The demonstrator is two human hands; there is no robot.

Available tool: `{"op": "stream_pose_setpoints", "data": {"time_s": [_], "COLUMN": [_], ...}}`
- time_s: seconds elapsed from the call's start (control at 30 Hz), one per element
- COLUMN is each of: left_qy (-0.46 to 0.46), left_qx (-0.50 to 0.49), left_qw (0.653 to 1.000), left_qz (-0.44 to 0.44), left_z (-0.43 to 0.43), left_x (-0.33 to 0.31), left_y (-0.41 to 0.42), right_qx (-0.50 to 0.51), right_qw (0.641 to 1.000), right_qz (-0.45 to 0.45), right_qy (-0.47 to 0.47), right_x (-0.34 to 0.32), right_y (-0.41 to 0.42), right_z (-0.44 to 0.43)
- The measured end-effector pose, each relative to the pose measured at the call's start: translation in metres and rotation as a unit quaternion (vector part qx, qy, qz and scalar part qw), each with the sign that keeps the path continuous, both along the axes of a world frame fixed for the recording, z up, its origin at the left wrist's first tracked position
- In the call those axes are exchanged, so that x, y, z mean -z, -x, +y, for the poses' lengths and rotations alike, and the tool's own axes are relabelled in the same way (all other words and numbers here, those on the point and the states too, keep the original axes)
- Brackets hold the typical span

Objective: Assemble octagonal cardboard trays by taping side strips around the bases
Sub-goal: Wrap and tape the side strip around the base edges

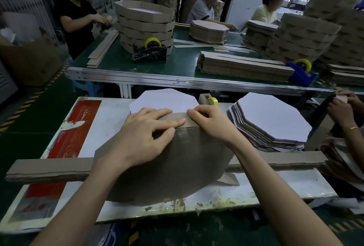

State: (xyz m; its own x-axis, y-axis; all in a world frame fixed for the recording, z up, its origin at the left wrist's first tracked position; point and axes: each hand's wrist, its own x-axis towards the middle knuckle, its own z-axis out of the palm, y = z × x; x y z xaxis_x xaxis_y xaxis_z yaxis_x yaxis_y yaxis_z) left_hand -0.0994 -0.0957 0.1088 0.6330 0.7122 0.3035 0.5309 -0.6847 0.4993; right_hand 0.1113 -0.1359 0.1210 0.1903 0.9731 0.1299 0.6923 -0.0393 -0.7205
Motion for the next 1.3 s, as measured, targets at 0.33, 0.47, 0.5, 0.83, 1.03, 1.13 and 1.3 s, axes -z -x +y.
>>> {"op": "stream_pose_setpoints", "data": {"time_s": [0.33, 0.47, 0.5, 0.83, 1.03, 1.13, 1.3], "left_qy": [-0.042, -0.091, -0.112, -0.161, -0.147, -0.155, -0.171], "left_qx": [-0.067, -0.056, -0.056, -0.103, -0.070, -0.075, -0.082], "left_qw": [0.995, 0.994, 0.992, 0.954, 0.970, 0.970, 0.978], "left_qz": [-0.065, -0.025, -0.020, 0.230, 0.182, 0.170, 0.081], "left_z": [-0.012, -0.012, -0.012, -0.004, -0.010, -0.011, -0.011], "left_x": [-0.006, -0.001, 0.000, -0.004, -0.015, -0.012, -0.014], "left_y": [-0.018, -0.015, -0.014, -0.022, -0.073, -0.069, -0.040], "right_qx": [-0.001, -0.002, -0.002, 0.001, -0.048, -0.062, -0.113], "right_qw": [1.000, 1.000, 1.000, 1.000, 0.998, 0.984, 0.985], "right_qz": [0.016, 0.025, 0.028, 0.023, 0.041, 0.165, 0.082], "right_qy": [-0.012, -0.011, -0.011, 0.007, -0.009, 0.039, 0.098], "right_x": [-0.003, 0.000, 0.001, 0.004, 0.004, 0.002, -0.012], "right_y": [0.001, 0.000, 0.000, 0.000, -0.004, -0.025, -0.041], "right_z": [-0.004, -0.003, -0.002, 0.003, 0.000, -0.010, -0.015]}}
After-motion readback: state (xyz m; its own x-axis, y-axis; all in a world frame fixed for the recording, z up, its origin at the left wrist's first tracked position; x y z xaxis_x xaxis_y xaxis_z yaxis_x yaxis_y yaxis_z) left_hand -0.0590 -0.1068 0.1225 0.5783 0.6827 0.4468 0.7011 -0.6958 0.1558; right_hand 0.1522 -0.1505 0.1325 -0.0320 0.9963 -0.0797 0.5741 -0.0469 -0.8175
